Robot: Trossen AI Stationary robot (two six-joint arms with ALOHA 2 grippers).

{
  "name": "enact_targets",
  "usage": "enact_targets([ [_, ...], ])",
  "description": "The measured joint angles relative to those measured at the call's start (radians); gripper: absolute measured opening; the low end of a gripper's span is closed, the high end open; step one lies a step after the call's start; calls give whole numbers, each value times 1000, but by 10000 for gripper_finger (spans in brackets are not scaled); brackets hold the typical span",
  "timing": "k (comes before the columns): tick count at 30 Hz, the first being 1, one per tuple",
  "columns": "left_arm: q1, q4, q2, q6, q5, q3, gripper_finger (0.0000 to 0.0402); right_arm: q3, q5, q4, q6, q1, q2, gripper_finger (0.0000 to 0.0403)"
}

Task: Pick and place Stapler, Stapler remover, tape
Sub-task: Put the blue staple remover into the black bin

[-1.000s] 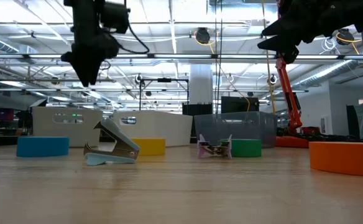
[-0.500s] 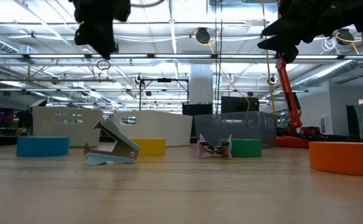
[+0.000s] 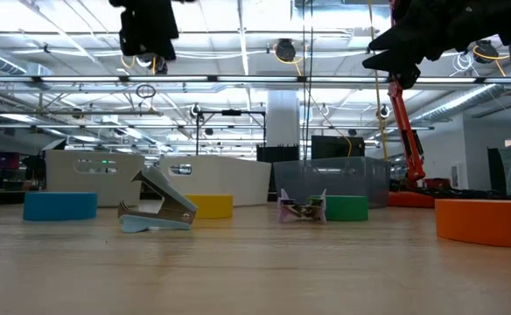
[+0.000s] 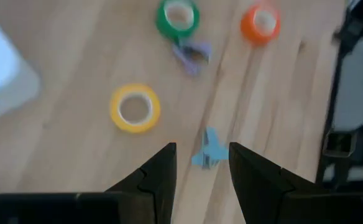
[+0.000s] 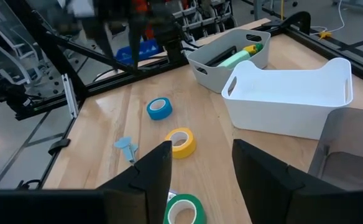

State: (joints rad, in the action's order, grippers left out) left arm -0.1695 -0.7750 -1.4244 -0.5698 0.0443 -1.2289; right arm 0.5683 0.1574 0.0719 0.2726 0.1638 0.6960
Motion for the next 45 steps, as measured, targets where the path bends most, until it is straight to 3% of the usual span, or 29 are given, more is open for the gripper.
enact_targets([
  [15,5,36,-278,68,221,1,150,0,0,7,0,0,0,161],
  [33,93,99,-424,120,431,1,149,0,1,8,3,0,0,158],
  [45,93,100,-424,142,455,1,149,0,1,9,3,0,0,158],
])
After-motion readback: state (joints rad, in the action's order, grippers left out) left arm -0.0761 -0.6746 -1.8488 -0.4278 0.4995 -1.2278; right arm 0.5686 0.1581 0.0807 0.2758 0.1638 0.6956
